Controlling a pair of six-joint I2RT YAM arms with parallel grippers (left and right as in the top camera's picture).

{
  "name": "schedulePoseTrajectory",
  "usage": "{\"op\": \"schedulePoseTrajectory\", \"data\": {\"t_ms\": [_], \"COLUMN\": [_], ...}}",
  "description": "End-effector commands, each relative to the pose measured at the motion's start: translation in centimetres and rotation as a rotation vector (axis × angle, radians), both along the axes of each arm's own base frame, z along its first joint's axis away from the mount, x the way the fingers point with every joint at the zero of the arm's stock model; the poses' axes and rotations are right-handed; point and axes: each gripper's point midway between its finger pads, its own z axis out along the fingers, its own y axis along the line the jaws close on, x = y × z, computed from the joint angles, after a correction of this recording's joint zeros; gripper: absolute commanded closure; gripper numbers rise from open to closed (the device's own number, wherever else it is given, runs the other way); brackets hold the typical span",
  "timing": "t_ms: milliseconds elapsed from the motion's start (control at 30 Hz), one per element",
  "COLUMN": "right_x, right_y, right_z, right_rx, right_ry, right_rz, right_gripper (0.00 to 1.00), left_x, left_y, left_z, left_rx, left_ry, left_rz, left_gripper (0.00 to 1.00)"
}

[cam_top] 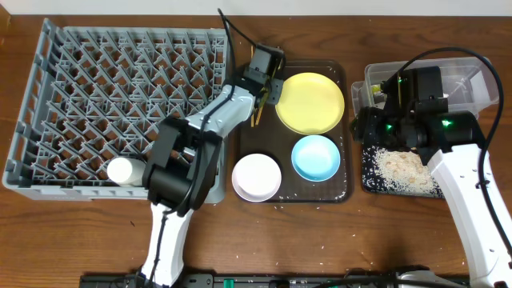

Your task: Sort waste into correct bins and load items into the dishwasher

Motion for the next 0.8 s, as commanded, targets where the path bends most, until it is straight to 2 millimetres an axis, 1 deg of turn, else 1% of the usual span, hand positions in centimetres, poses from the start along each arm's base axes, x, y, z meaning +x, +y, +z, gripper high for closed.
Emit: {"op": "schedulePoseTrajectory", "data": {"t_ms": [0, 33, 67, 100, 167, 200, 267, 333, 400, 433, 500, 567, 600, 667, 700, 733, 767], "right_x": [0.0, 0.0, 0.0, 0.0, 0.1, 0.1, 0.0, 0.1, 0.0, 0.0, 0.0, 0.0, 0.0, 0.0, 0.0, 0.0, 0.0], "right_y": [0.0, 0.0, 0.0, 0.0, 0.0, 0.0, 0.0, 0.0, 0.0, 0.0, 0.0, 0.0, 0.0, 0.0, 0.0, 0.0, 0.0], "right_z": [0.2, 0.2, 0.2, 0.2, 0.2, 0.2, 0.2, 0.2, 0.2, 0.2, 0.2, 0.2, 0.2, 0.2, 0.2, 0.2, 0.2], "right_rx": [0.008, 0.007, 0.007, 0.007, 0.008, 0.008, 0.008, 0.008, 0.008, 0.008, 0.007, 0.007, 0.007, 0.007, 0.007, 0.007, 0.007], "right_ry": [-0.003, -0.002, -0.002, -0.002, -0.003, -0.003, -0.002, -0.003, -0.002, -0.002, -0.002, -0.002, -0.002, -0.002, -0.002, -0.002, -0.001], "right_rz": [-0.007, -0.007, -0.007, -0.007, -0.007, -0.007, -0.007, -0.007, -0.007, -0.007, -0.007, -0.007, -0.007, -0.007, -0.007, -0.007, -0.007], "right_gripper": [0.41, 0.41, 0.41, 0.41, 0.41, 0.41, 0.41, 0.41, 0.41, 0.41, 0.41, 0.42, 0.41, 0.41, 0.41, 0.41, 0.42], "left_x": [-0.2, -0.3, -0.5, -0.5, -0.5, -0.5, -0.5, -0.3, -0.2, -0.1, -0.1, -0.4, -0.7, -1.4, -2.2, -2.8, -4.1], "left_y": [0.6, 0.6, 0.7, 0.7, 0.7, 0.7, 0.6, 0.6, 0.5, 0.5, 0.5, 0.6, 0.7, 1.1, 1.5, 2.0, 3.3], "left_z": [-2.6, -2.9, -3.3, -3.3, -3.2, -3.0, -2.4, -1.1, 0.4, 1.6, 2.9, 5.0, 6.4, 8.8, 10.4, 11.4, 13.2], "left_rx": [0.042, 0.045, 0.049, 0.049, 0.048, 0.045, 0.032, 0.008, -0.006, -0.013, -0.020, -0.029, -0.033, -0.037, -0.043, -0.046, -0.049], "left_ry": [0.033, 0.037, 0.049, 0.049, 0.048, 0.048, 0.045, 0.032, 0.012, -0.003, -0.017, -0.034, -0.043, -0.052, -0.049, -0.040, -0.022], "left_rz": [0.003, 0.003, 0.003, 0.003, 0.003, 0.006, 0.017, 0.041, 0.044, 0.044, 0.044, 0.044, 0.044, 0.044, 0.055, 0.067, 0.099], "left_gripper": [0.68, 0.69, 0.78, 0.80, 0.81, 0.88, 0.90, 0.91, 0.92, 0.92, 0.92, 0.92, 0.92, 0.92, 0.92, 0.93, 0.92]}}
